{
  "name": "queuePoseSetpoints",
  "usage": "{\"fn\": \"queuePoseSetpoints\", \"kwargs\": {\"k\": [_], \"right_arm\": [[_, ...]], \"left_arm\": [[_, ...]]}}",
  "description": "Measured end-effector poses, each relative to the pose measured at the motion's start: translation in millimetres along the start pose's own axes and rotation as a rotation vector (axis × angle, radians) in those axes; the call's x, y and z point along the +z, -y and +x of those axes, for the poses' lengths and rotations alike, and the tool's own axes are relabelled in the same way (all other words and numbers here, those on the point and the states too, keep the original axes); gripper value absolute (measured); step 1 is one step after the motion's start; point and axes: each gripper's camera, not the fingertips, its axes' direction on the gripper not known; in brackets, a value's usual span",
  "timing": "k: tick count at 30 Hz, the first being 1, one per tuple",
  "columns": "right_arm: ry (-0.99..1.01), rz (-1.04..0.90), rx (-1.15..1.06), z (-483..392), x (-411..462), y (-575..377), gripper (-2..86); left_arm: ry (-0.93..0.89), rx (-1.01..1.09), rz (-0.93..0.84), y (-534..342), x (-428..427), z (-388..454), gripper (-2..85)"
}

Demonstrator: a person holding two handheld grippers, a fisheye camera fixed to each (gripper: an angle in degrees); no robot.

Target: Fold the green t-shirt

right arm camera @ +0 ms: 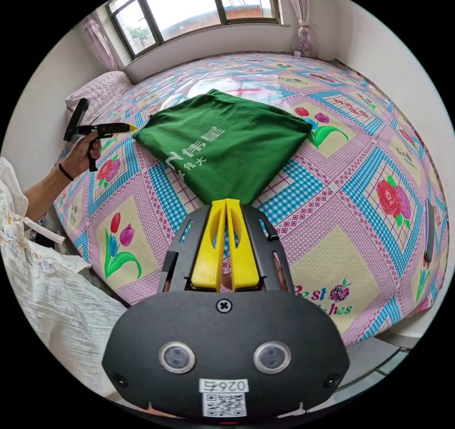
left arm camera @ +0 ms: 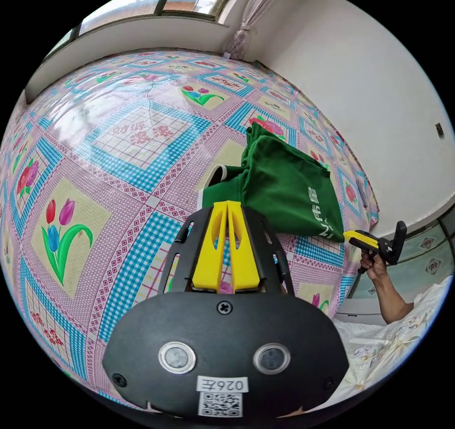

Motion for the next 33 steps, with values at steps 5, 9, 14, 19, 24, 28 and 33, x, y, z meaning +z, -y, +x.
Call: {"fn": "queuePoseSetpoints", "kwargs": {"k": [5, 9, 14, 19, 24, 28, 33], "right_arm": [[-0.101, 0.322, 0.014, -27, -93, -29, -0.9], [-0.241, 0.732, -0.040, -72, -205, -61, -0.9], [-0.337, 0.831, -0.134, -100, -260, -67, -0.9], [-0.293, 0.917, -0.224, -99, -288, -74, -1.0], [-0.096, 0.977, -0.247, -58, -306, -77, -0.9], [0.212, 0.917, -0.138, 24, -296, -50, -1.0], [0.442, 0.672, -0.058, 116, -236, 8, -1.0]], "left_arm": [[0.076, 0.131, 0.387, -54, -126, 66, -0.8], [0.134, 0.324, 0.908, -117, -250, 131, 0.4], [-0.004, 0.379, 1.152, -177, -348, 167, -0.7], [-0.065, 0.467, 1.266, -243, -421, 207, -0.4], [-0.198, 0.601, 1.424, -278, -445, 234, 6.0], [-0.023, 0.630, 1.301, -270, -435, 273, -0.3], [0.104, 0.338, 1.160, -230, -388, 273, -0.9]]}}
